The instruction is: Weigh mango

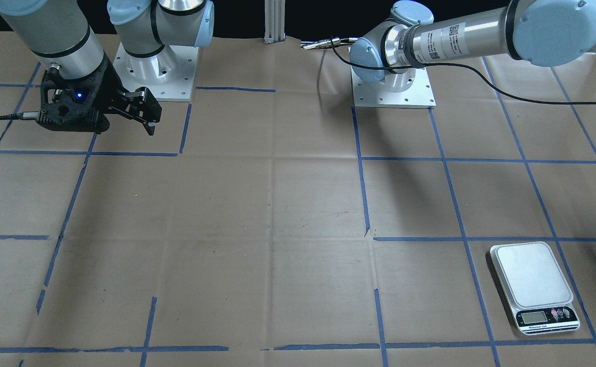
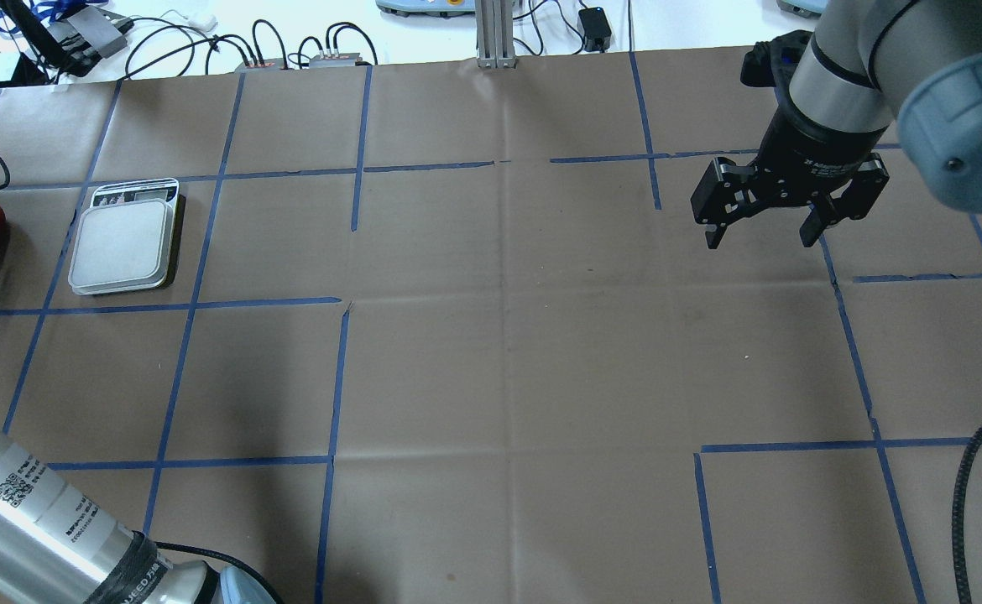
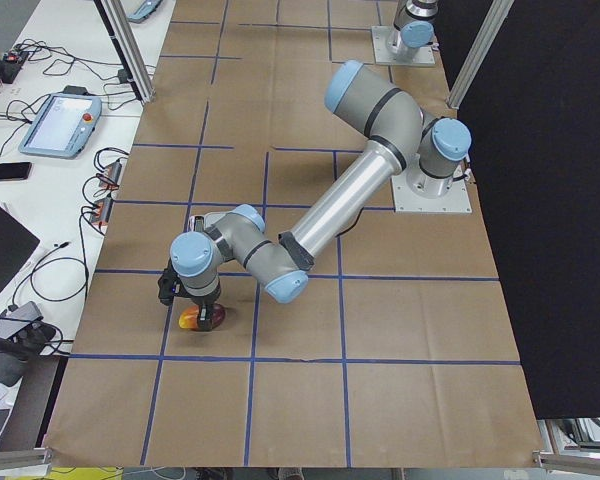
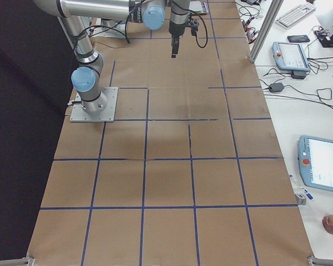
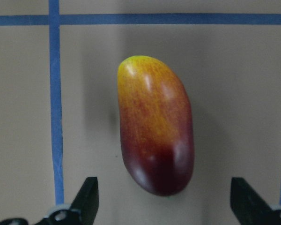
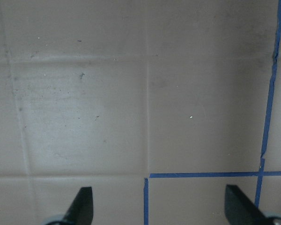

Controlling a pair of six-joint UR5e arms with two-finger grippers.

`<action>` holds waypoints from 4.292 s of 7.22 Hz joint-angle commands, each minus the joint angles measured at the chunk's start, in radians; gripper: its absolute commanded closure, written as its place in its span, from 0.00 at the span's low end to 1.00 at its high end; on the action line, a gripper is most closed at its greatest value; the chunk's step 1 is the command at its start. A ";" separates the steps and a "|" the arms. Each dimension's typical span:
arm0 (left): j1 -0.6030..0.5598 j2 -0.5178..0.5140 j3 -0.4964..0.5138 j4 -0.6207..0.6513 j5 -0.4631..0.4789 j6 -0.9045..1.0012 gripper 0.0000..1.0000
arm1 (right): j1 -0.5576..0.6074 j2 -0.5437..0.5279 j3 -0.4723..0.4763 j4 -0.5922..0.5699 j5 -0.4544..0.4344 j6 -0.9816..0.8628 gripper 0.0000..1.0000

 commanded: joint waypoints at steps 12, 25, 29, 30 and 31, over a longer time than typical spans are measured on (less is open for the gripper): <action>-0.063 0.148 -0.026 -0.142 0.013 -0.068 0.65 | 0.000 0.000 0.000 0.000 0.000 0.000 0.00; -0.244 0.289 -0.477 0.127 0.015 -0.368 0.27 | 0.000 0.000 0.000 0.000 0.000 0.000 0.00; -0.250 0.501 -0.480 -0.039 0.016 -0.400 0.00 | 0.000 0.000 0.000 0.000 0.000 0.000 0.00; -0.276 0.604 -0.497 -0.133 0.015 -0.482 0.01 | 0.000 0.000 0.000 0.000 0.000 0.000 0.00; -0.352 0.684 -0.491 -0.240 0.018 -0.560 0.00 | 0.000 0.000 0.000 0.000 0.000 0.000 0.00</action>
